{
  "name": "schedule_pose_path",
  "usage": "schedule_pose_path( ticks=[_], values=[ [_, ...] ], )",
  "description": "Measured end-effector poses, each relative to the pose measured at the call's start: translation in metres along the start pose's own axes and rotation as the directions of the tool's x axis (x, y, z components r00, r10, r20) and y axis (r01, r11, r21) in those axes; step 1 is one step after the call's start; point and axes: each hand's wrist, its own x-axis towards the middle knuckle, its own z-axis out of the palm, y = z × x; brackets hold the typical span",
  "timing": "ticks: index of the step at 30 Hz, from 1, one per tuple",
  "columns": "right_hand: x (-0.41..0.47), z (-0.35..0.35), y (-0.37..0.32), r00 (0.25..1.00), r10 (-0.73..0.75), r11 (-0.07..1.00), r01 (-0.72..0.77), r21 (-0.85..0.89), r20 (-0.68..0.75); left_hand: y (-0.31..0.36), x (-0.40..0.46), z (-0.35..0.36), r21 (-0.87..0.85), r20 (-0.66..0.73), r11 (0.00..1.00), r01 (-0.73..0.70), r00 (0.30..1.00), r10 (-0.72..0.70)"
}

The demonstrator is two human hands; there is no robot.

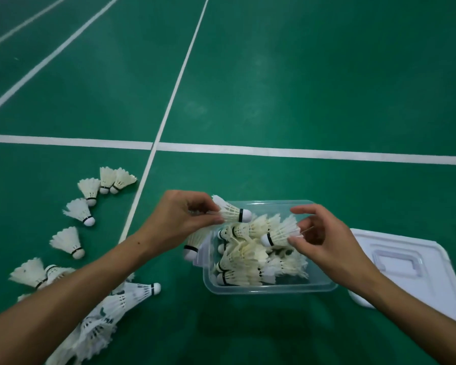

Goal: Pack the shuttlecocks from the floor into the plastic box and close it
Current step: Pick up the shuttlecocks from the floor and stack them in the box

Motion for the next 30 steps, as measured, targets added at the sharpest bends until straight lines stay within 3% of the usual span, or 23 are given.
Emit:
schedule_pose_path(
  ticks=[12, 18, 26, 30],
  values=[
    [0.0, 0.049, 0.031, 0.993, 0.017, 0.969, 0.013, -0.246, 0.121, -0.006, -0.006, 0.015, 0.04, 0.028, 0.998, -0.038, 0.999, 0.037],
    [0.007, 0.066, 0.038, 0.987, 0.033, 0.978, 0.0, -0.207, 0.157, -0.008, -0.001, 0.021, 0.137, 0.105, 0.979, -0.15, 0.985, 0.136],
    [0.004, 0.039, 0.026, 0.951, 0.094, 0.991, -0.061, -0.12, 0.294, 0.0, 0.015, 0.025, 0.255, 0.311, 0.936, -0.244, 0.937, 0.16],
    [0.01, 0.011, 0.007, 0.972, 0.03, 0.995, -0.007, -0.101, 0.232, 0.007, 0.027, 0.026, 0.282, 0.387, 0.911, -0.302, 0.904, 0.18]
  ],
)
